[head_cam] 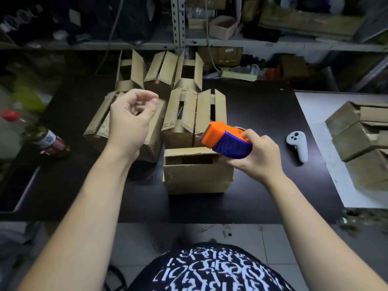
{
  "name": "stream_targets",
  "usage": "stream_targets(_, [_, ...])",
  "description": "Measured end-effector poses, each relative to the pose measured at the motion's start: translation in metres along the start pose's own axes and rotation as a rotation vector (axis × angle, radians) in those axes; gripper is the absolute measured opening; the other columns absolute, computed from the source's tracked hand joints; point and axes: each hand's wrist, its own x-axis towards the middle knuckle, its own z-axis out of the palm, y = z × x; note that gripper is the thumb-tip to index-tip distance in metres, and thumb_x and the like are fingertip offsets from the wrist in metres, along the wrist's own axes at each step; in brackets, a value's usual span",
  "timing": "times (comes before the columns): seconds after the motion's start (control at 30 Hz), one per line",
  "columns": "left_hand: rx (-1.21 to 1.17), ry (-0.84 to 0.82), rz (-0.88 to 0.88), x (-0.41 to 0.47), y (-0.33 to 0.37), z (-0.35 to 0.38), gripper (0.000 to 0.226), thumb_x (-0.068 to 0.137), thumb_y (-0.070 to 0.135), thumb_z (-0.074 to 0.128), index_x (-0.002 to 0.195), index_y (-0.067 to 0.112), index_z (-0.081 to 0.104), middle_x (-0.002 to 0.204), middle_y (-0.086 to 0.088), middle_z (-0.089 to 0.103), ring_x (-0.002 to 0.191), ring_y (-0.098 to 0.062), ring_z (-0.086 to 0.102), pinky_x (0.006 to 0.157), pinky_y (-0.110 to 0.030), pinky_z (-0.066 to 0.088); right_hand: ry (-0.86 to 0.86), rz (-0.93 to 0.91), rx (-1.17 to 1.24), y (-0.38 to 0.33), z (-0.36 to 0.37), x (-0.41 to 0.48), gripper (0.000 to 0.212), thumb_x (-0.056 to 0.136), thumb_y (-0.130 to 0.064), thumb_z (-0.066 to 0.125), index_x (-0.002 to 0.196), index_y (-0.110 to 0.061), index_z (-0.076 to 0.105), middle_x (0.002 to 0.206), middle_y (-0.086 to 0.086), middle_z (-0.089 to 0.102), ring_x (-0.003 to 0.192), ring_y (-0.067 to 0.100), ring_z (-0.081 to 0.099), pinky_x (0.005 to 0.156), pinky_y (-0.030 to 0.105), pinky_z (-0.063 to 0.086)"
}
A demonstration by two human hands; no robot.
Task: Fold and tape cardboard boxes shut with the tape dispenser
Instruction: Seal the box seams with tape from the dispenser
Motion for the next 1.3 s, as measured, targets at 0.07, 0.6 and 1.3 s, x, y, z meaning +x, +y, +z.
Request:
stream_targets(0.07, [0.066,0.030,-0.010,-0.003,-0.004,-0.005,0.011,0.090,0.032,0.073,0.090,0.043,0.074,0.111,0.015,0.067,0.102,-0.019,0.066,0.091,-0.055,0.057,-0.024,0.029,0.022,-0.002,0.000,0.006,0.068,0.059,-0.048,0.095,0.106,-0.020,0.053,0.097,0.001,0.072,0.073,0.023,0.056,0.060,0.024,0.038])
stream_targets(0.6, [0.218,-0.502,-0.206,-0.058,-0.081,-0.006,0.088,0.074,0.028,0.091,0.136,0.048,0.032,0.128,0.018,0.066,0.134,-0.003,0.050,0.118,-0.056,0.034,-0.085,0.024,0.091,-0.013,-0.003,0.024,0.064,0.070,-0.053,0.080,0.123,-0.023,0.060,0.110,-0.008,0.060,0.099,0.009,0.047,0.083,0.035,0.044])
stream_targets(1.3, [0.017,-0.162,-0.226,-0.081,-0.124,0.021,0.098,0.075,0.006,0.089,0.139,0.051,0.030,0.115,0.007,0.073,0.133,-0.010,0.054,0.112,-0.052,0.045,-0.196,0.179,0.284,-0.026,0.016,0.010,0.061,0.063,-0.070,0.083,0.105,-0.028,0.067,0.098,-0.014,0.067,0.091,0.011,0.063,0.075,0.034,0.058])
